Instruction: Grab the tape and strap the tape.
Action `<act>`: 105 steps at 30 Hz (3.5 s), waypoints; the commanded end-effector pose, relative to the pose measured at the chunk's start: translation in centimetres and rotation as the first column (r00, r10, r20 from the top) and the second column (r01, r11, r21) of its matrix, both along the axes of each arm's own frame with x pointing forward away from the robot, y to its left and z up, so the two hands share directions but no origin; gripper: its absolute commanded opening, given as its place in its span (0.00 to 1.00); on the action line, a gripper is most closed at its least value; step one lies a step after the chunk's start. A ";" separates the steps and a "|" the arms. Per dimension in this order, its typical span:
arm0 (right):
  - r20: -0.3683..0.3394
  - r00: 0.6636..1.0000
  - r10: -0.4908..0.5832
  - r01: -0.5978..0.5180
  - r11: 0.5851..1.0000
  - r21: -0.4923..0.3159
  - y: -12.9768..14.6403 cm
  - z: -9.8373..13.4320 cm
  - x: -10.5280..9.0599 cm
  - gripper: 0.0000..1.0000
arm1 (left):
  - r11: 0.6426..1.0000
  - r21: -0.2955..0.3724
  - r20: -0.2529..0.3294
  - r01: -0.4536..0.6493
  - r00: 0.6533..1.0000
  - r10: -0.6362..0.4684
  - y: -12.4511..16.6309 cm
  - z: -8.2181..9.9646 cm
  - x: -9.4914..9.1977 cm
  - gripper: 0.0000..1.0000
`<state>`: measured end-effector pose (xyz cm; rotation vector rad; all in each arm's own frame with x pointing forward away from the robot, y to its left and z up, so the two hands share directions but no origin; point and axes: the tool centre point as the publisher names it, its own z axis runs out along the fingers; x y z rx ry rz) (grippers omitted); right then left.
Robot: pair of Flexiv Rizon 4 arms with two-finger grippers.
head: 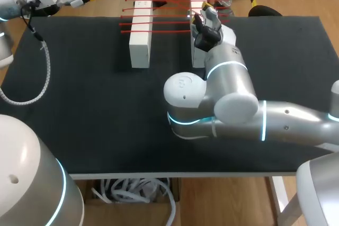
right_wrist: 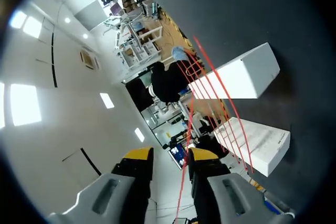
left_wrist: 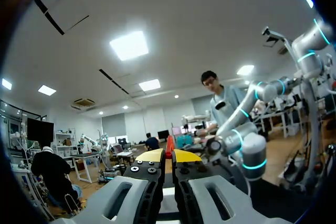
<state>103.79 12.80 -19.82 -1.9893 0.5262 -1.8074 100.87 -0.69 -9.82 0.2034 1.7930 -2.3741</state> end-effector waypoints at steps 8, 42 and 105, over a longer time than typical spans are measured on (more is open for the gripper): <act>-0.008 1.000 -0.016 0.016 1.000 -0.005 -0.5 0.0 -0.5 0.00 | 1.000 -0.001 0.001 -0.001 1.000 0.001 0.0 -0.1 0.0 0.00; 0.357 0.929 0.096 0.263 0.506 -0.821 2.6 4.3 1.5 0.00 | 1.000 -0.001 0.001 -0.001 1.000 0.001 0.0 -0.1 0.0 0.00; 0.443 0.851 0.282 0.396 0.210 -0.894 0.4 11.1 2.2 0.00 | 1.000 -0.001 0.001 -0.001 1.000 0.001 0.0 -0.1 0.0 0.00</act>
